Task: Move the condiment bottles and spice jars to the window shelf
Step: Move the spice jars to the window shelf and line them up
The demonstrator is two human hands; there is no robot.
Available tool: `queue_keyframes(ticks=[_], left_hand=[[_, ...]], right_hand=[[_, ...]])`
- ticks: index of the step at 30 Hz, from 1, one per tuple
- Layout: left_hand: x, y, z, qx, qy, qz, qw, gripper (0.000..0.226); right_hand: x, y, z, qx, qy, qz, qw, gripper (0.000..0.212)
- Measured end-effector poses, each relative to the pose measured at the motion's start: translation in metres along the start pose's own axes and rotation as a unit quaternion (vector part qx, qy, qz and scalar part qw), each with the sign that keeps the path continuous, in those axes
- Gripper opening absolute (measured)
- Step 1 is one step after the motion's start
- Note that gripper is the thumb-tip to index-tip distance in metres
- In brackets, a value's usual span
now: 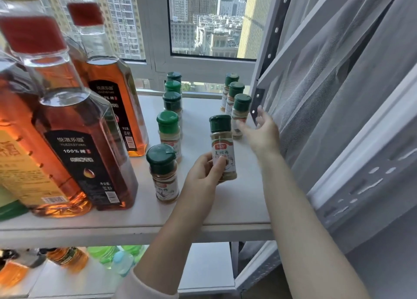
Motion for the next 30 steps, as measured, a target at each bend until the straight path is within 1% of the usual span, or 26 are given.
queue_keyframes(ticks=[1, 3, 5, 7, 9, 10, 12, 14, 16, 19, 22, 30], left_hand=[[0.000, 0.001, -0.001, -0.001, 0.002, -0.010, 1.000, 0.020], [0.003, 0.002, -0.004, -0.002, 0.006, -0.038, 0.999, 0.020], [0.008, 0.005, -0.007, -0.002, 0.010, -0.070, 0.998, 0.022], [0.015, 0.008, -0.010, 0.002, 0.009, -0.095, 0.995, 0.025], [0.021, 0.010, -0.012, 0.007, 0.006, -0.112, 0.994, 0.026], [0.024, 0.012, -0.013, 0.011, 0.003, -0.118, 0.993, 0.025], [0.029, 0.014, -0.015, 0.022, -0.005, -0.134, 0.991, 0.024], [0.031, 0.016, -0.017, 0.032, -0.001, -0.155, 0.987, 0.028], [0.029, 0.016, -0.019, 0.037, 0.019, -0.180, 0.983, 0.039], [0.020, 0.013, -0.020, 0.040, 0.078, -0.231, 0.969, 0.053], [0.014, 0.012, -0.016, 0.054, 0.104, -0.249, 0.961, 0.054], [0.012, 0.012, -0.008, 0.064, 0.115, -0.253, 0.958, 0.052]], right_hand=[[-0.011, -0.010, 0.004, -0.026, 0.021, -0.005, 0.999, 0.062], [-0.027, -0.034, 0.017, -0.063, 0.037, -0.063, 0.995, 0.048], [-0.033, -0.054, 0.031, -0.084, 0.002, -0.096, 0.992, 0.043], [-0.033, -0.066, 0.040, -0.100, -0.047, -0.067, 0.992, 0.054], [-0.033, -0.071, 0.044, -0.101, -0.068, -0.034, 0.992, 0.066], [-0.033, -0.070, 0.045, -0.100, -0.069, -0.016, 0.992, 0.065], [-0.036, -0.063, 0.044, -0.105, -0.062, 0.012, 0.992, 0.055], [-0.038, -0.057, 0.041, -0.114, -0.047, 0.019, 0.992, 0.049], [-0.039, -0.056, 0.040, -0.130, -0.035, 0.024, 0.991, 0.048], [-0.039, -0.053, 0.035, -0.156, 0.001, 0.038, 0.987, 0.047], [-0.033, -0.045, 0.027, -0.158, 0.005, 0.048, 0.986, 0.048], [-0.017, -0.034, 0.017, -0.158, -0.006, 0.073, 0.985, 0.051]])
Point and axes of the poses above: each hand's wrist, its own z-axis away from the middle knuckle, its own x-axis out of the palm, y = z × x, the point moved 6 cm from there along -z, towards the middle knuckle, and after that the axes turned 15 degrees about -x, right-handed, at the moved point
